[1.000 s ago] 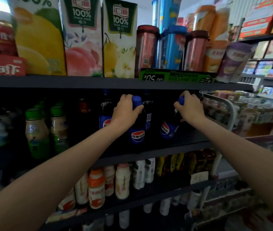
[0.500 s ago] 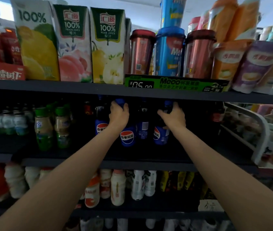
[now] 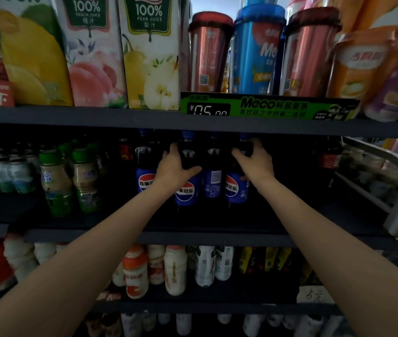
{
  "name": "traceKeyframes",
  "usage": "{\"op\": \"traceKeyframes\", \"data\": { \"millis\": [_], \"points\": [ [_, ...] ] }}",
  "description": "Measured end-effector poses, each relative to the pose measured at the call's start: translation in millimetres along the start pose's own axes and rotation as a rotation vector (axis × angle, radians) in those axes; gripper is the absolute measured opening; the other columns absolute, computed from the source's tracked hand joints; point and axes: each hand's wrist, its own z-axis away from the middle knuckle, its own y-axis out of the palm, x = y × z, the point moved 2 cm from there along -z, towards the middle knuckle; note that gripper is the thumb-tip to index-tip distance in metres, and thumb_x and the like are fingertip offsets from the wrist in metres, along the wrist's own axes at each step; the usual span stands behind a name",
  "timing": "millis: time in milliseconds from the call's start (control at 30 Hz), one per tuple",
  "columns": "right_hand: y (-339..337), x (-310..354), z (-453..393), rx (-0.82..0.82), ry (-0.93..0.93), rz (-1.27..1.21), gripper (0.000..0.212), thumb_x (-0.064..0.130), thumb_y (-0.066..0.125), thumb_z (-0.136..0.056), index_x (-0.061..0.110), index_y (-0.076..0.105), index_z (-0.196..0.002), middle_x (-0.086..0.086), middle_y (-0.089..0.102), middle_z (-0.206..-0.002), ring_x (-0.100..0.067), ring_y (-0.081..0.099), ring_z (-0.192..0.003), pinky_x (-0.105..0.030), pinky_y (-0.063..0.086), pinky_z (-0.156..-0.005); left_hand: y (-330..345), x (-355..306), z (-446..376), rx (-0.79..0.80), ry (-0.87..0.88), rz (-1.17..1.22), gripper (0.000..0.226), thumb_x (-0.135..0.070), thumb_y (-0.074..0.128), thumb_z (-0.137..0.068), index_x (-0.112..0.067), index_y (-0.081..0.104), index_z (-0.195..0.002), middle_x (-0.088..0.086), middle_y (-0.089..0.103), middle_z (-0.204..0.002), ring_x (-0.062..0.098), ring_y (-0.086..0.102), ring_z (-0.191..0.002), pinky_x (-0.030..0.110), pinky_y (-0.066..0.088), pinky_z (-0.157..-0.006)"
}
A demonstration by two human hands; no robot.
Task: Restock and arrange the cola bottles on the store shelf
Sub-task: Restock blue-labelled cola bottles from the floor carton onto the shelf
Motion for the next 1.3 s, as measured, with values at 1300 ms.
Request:
{"op": "traceKeyframes", "data": {
  "millis": [1300],
  "points": [
    [20,-72,6,0.100,0.156,0.103,0.067,0.025,0.077,-0.076,0.007,0.041,-0.129,-0.014,0.056,-0.128,-0.032,0.057,-0.114,-0.043,0.052,-0.090,61,44,45,-0.482,-0.134,-0.056,0.048,-0.004,0.061,-0.083,0.003,0.040,-0.125,0.022,0.036,-0.133,0.038,0.044,-0.118,0.039,0.040,-0.098]
  ]
}}
